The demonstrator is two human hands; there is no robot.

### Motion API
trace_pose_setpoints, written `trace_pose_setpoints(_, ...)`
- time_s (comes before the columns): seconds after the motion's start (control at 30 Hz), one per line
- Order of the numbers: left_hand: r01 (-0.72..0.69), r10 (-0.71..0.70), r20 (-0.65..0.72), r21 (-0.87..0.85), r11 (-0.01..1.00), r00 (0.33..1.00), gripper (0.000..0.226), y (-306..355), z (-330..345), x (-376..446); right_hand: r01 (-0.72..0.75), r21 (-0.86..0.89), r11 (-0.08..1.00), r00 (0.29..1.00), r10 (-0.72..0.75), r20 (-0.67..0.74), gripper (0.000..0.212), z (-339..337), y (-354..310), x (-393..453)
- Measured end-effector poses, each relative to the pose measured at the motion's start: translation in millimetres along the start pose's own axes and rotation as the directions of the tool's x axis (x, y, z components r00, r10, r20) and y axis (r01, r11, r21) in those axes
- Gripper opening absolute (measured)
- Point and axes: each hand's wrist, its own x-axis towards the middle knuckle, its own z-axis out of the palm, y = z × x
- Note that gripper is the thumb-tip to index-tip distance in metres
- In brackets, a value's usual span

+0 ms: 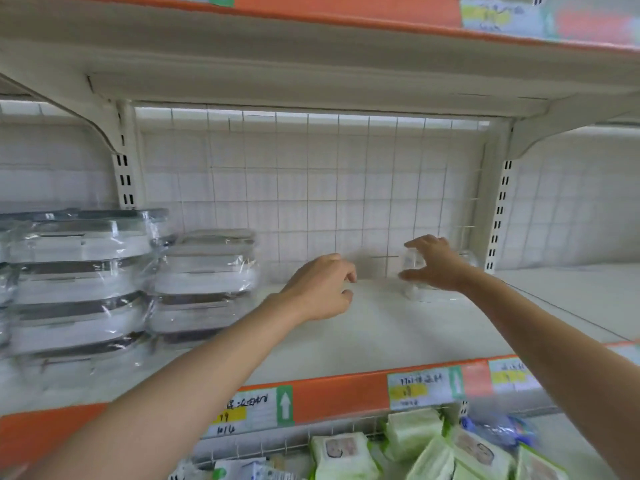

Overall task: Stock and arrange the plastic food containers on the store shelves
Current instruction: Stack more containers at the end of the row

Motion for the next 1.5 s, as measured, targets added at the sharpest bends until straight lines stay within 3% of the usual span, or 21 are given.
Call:
trace_pose_setpoints(0.17, 0.051, -0.049, 0.016, -0.078, 0.996, 0.999, 0.033, 11.6, 50.6, 15.0, -0.111, -0.153, 0.982, 0.993, 0.116, 0.02, 0.081, -15.3, 54.5, 12.0)
trace_pose_setpoints(0.3, 0.079, -0.086, -0.031, -0.168, 0.983, 0.996, 0.031, 4.8, 71.6, 18.3, -0.156, -0.143, 0.977, 0.986, 0.164, 0.043, 0.087, -10.2, 76.2, 24.1)
trace_pose_setpoints(0.4, 0.085, -0.099, -0.059, -0.211, 0.974, 0.993, 0.032, -2.1, 77.1, 21.5, -0.171, -0.092, 0.981, 0.984, 0.174, 0.026, 0.076, 0.5, 81.6, 26.5)
trace_pose_setpoints(0.5, 0.092, -0.117, -0.087, -0.251, 0.963, 0.989, 0.044, -1.8, 78.5, 25.1, -0.077, -0.031, 0.997, 0.997, 0.076, -0.031, 0.068, 7.0, 75.6, 17.7)
trace_pose_setpoints(0.7, 0.087, -0.145, -0.119, -0.398, 0.913, 0.982, 0.092, 6.8, 68.3, 26.5, 0.241, 0.146, 0.959, 0.969, -0.229, -0.093, 0.07, 18.0, 25.5, -23.9)
trace_pose_setpoints(0.8, 0.112, -0.123, -0.033, -0.24, 0.964, 0.992, 0.097, 5.4, 54.3, 25.5, 0.336, 0.213, 0.917, 0.941, -0.336, -0.038, 0.07, 18.6, -0.3, -33.3)
trace_pose_setpoints(0.9, 0.119, -0.099, 0.124, -0.159, 0.98, 0.987, 0.075, -2.0, 30.3, 29.9, 0.21, 0.419, 0.883, 0.97, -0.241, 0.024, 0.081, 15.7, -5.2, -33.1)
trace_pose_setpoints(1.0, 0.155, -0.122, 0.205, -0.152, 0.976, 0.971, 0.07, -4.9, 16.0, 34.5, -0.035, 0.71, 0.703, 0.983, -0.103, 0.151, 0.104, 20.7, -2.8, -34.4)
trace_pose_setpoints(1.07, 0.167, -0.136, 0.18, -0.17, 0.971, 0.974, 0.067, -5.1, 14.3, 34.0, -0.13, 0.77, 0.625, 0.951, -0.14, 0.275, 0.108, 28.4, -1.1, -38.8)
trace_pose_setpoints(1.2, 0.151, -0.14, 0.059, -0.303, 0.941, 0.988, 0.069, -5.0, -0.9, 26.4, 0.001, 0.767, 0.642, 0.914, -0.311, 0.26, 0.077, 32.8, -0.9, -41.6)
trace_pose_setpoints(1.3, 0.062, -0.075, -0.029, -0.322, 0.945, 0.997, 0.065, -2.6, -30.6, 17.9, -0.08, 0.692, 0.718, 0.959, -0.133, 0.249, 0.079, 30.3, -0.2, -35.3)
trace_pose_setpoints(1.37, 0.007, -0.035, -0.087, -0.303, 0.953, 0.996, 0.06, -3.4, -55.6, 11.0, -0.125, 0.7, 0.704, 0.977, -0.034, 0.209, 0.076, 27.7, 0.1, -29.8)
trace_pose_setpoints(1.5, 0.016, -0.061, -0.144, -0.291, 0.956, 0.988, 0.056, -19.1, -104.6, -10.0, -0.073, 0.745, 0.663, 0.997, 0.035, 0.067, 0.059, 17.9, -13.2, -18.8)
